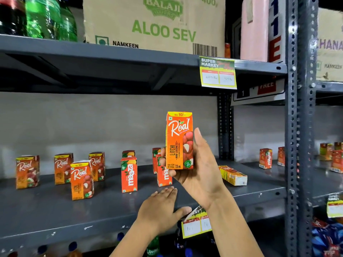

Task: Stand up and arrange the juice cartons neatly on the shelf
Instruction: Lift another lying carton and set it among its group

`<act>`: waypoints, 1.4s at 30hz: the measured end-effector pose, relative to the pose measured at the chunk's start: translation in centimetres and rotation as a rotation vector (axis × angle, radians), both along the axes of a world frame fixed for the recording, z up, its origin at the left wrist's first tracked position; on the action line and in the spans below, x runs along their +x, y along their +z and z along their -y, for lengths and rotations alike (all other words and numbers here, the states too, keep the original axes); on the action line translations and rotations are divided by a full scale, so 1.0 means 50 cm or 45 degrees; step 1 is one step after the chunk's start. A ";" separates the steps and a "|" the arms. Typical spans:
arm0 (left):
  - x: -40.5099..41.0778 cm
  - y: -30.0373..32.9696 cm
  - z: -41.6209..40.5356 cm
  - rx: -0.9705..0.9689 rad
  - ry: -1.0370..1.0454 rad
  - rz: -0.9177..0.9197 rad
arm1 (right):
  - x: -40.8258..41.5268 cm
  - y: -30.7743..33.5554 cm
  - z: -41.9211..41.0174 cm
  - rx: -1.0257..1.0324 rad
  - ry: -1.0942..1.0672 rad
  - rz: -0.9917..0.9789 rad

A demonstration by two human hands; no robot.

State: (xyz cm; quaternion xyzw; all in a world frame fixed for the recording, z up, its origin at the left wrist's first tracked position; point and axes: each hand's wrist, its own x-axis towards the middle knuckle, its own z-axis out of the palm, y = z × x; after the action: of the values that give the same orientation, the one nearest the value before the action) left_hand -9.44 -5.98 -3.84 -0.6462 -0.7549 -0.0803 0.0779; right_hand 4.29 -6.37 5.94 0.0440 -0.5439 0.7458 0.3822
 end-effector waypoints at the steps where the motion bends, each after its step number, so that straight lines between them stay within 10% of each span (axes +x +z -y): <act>1: -0.001 -0.001 -0.001 0.001 -0.003 0.003 | -0.002 -0.001 -0.002 0.006 -0.009 0.006; 42: -0.421 -0.025 0.479 0.153 0.573 -0.030 | -0.632 -0.090 0.170 0.911 -0.679 1.071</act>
State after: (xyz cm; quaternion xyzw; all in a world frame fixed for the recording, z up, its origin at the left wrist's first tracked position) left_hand -30.51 -29.94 -5.11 -0.4569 -0.8728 -0.0979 0.1410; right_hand -27.31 -14.88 1.44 -0.2662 -0.8571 0.3491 0.2696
